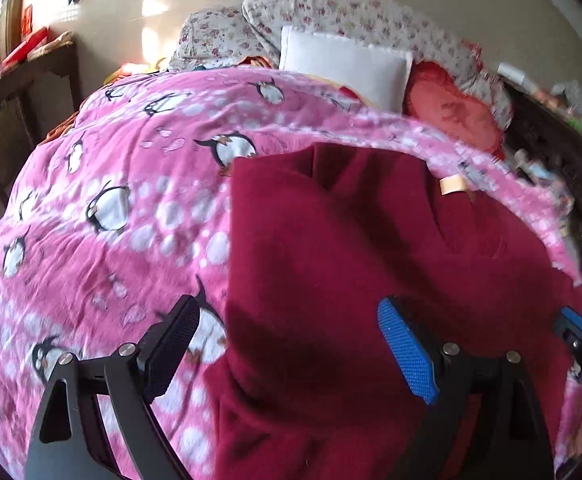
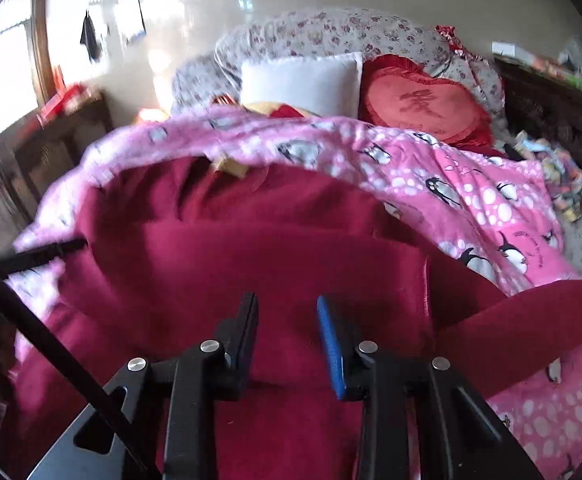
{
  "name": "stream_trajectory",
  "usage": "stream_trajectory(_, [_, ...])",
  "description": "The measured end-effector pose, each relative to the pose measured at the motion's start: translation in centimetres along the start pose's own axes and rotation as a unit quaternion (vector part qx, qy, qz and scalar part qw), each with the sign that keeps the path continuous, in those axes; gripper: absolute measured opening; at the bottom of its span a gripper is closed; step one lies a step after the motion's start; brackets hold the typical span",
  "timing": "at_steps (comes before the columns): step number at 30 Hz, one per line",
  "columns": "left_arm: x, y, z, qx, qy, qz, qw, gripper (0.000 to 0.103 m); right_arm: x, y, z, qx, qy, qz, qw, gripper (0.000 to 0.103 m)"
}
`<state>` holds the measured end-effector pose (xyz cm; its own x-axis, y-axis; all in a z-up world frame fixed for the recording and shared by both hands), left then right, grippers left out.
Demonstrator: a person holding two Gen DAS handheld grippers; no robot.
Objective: Fold small clothes
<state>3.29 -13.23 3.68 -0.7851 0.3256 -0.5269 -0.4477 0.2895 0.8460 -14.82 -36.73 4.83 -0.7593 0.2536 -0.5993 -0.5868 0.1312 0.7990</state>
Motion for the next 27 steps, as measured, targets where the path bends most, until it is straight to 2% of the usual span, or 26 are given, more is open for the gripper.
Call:
stream_trajectory(1, [-0.1,-1.0,-0.2,-0.037,-0.004,0.014,0.9992,0.09,0.4,-0.7,0.2,0.019,-0.004,0.012,1.0,0.033])
stream_trajectory(2, [-0.1,-2.0,-0.3,-0.056,-0.009,0.031,0.9979,0.09,0.8,-1.2,0.2,0.025,-0.004,0.017,1.0,0.033])
stream_trajectory(5, [0.6,-3.2,0.9,-0.034,0.009,0.053,0.998,0.092,1.8,-0.6,0.0,0.032,0.003,0.013,0.999,0.033])
stream_trajectory(8, [1.0,-2.6,1.8,-0.011,0.034,0.061,0.9975,0.092,2.3,1.4,-1.6,0.005,-0.034,0.003,0.999,0.034])
stream_trajectory(10, [1.2,-1.9,1.9,-0.011,0.038,0.057,0.9976,0.092,2.7,2.1,-2.7,0.004,-0.054,-0.007,0.998,0.043])
stream_trajectory(12, [1.7,-1.3,1.7,-0.012,0.04,0.055,0.9976,0.092,3.0,0.7,-3.3,0.011,-0.063,0.015,0.998,0.047])
stream_trajectory(13, [2.0,-1.0,1.6,-0.009,0.039,0.059,0.9975,0.092,3.4,-0.2,-3.7,-0.006,-0.071,0.034,0.997,0.047])
stream_trajectory(16, [3.1,1.1,1.0,0.004,0.028,0.05,0.9983,0.092,4.0,2.0,-5.5,-0.046,-0.113,0.009,0.993,0.047])
stream_trajectory(17, [3.4,1.8,0.8,0.004,0.025,0.045,0.9987,0.092,4.3,3.3,-6.7,-0.045,-0.13,-0.008,0.991,0.053])
stream_trajectory(18, [3.7,2.6,0.6,0.008,0.022,0.039,0.999,0.092,4.7,4.3,-7.8,-0.034,-0.142,-0.021,0.989,0.065])
stream_trajectory(20, [3.9,3.7,0.1,0.018,0.015,0.031,0.9992,0.092,5.8,5.8,-11.4,0.009,-0.188,-0.034,0.981,0.075])
stream_trajectory(27, [3.9,5.1,-2.5,0.037,-0.011,0.026,0.9989,0.092,8.9,5.3,-23.6,0.043,-0.346,-0.026,0.937,0.075])
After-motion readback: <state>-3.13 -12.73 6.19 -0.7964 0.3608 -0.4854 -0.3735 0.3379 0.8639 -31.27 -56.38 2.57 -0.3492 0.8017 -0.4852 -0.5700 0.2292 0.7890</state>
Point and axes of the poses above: each gripper's, at about its wrist camera, not at the fingertips, and y roughly against the way its jaws point, z to its left, x to its underside, the point moved 1 cm from there along -y, roughly the way its jaws point, and after that the axes turned 9 degrees about z, right-handed, at the moved point
